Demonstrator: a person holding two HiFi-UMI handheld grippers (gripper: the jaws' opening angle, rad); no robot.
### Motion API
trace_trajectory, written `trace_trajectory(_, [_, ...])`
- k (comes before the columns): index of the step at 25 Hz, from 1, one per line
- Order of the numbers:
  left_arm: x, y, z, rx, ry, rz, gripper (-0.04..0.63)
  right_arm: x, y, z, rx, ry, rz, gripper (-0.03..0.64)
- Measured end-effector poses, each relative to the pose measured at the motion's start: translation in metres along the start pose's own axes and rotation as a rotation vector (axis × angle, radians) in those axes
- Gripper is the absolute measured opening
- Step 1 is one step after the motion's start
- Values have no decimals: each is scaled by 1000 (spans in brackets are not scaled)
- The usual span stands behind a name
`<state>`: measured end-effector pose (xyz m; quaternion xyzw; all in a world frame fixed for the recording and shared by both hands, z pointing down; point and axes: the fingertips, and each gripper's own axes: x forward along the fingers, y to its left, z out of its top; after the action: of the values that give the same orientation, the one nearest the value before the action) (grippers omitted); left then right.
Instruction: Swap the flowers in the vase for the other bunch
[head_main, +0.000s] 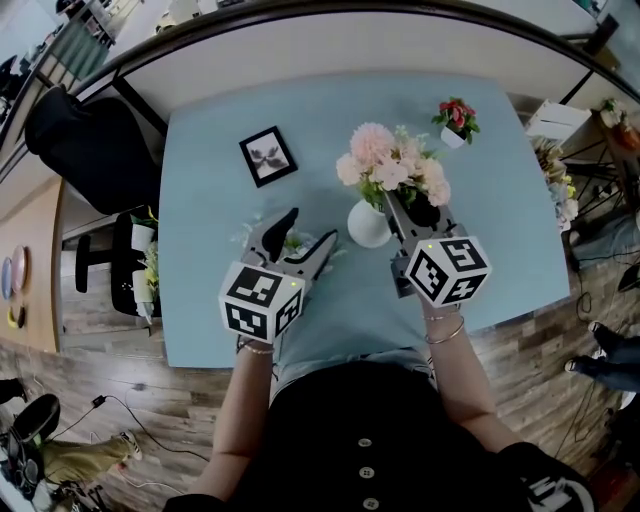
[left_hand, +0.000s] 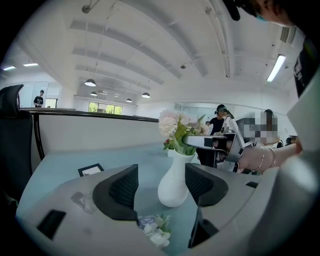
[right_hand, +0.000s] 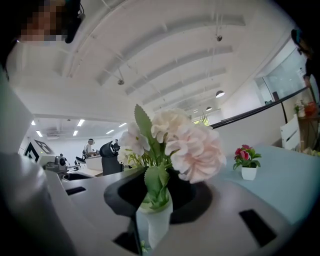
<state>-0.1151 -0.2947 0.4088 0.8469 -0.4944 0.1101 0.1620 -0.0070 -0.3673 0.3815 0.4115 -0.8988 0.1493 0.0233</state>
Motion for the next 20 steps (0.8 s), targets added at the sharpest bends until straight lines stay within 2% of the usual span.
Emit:
trace_trajectory(7, [-5, 2, 7, 7, -21, 11, 281, 1, 5, 9, 21, -19, 10, 86])
trace_trajectory(20, [-15, -2, 12, 16, -44, 11, 281, -8, 17, 32, 38, -73, 65, 75])
